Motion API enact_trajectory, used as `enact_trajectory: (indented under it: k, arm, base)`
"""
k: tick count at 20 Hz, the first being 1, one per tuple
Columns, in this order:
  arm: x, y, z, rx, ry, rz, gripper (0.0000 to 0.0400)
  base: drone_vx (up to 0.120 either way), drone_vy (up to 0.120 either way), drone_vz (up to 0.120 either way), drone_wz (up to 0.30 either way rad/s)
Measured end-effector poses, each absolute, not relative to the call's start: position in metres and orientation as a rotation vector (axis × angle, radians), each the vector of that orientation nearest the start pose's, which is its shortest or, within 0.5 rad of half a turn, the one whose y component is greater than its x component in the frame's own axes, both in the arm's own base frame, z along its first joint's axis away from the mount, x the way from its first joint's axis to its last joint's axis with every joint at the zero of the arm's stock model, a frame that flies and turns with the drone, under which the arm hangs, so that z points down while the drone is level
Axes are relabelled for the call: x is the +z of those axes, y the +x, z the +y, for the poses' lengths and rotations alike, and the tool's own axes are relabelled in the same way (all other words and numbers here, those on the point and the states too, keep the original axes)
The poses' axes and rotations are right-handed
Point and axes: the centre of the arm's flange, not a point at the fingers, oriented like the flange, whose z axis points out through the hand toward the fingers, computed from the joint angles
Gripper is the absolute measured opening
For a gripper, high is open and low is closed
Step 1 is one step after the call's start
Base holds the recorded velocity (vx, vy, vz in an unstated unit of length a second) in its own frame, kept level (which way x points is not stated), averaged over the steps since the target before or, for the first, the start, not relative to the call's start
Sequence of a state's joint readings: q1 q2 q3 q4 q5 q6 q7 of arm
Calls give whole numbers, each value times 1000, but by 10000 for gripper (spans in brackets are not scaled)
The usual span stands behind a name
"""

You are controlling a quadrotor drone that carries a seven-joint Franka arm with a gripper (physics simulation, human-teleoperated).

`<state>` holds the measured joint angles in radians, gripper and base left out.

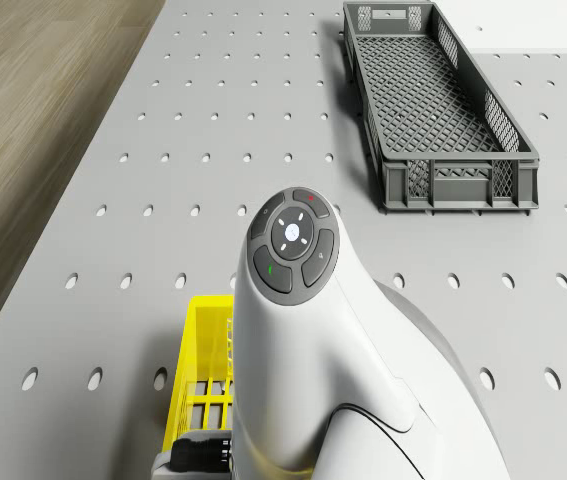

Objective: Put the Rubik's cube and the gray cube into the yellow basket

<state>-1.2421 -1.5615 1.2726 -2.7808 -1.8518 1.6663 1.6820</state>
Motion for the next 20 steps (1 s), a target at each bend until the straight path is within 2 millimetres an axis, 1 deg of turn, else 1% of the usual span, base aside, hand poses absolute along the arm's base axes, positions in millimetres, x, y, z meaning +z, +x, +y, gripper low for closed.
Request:
enact_trajectory:
  k: [6,8,10,12,14,20]
  arm:
    - [545,327,8,786,1,-2,250]
    - [548,327,8,786,1,-2,309]
    - [549,327,8,786,1,-2,345]
    - [546,327,8,786,1,-2,367]
    - [540,327,8,786,1,-2,380]
    - [515,327,8,786,1,-2,395]
  base:
    - [0,0,0,0]
    - [0,0,0,0]
    - [0,0,0,0]
    - [0,0,0,0]
    - [0,0,0,0]
    - [0,0,0,0]
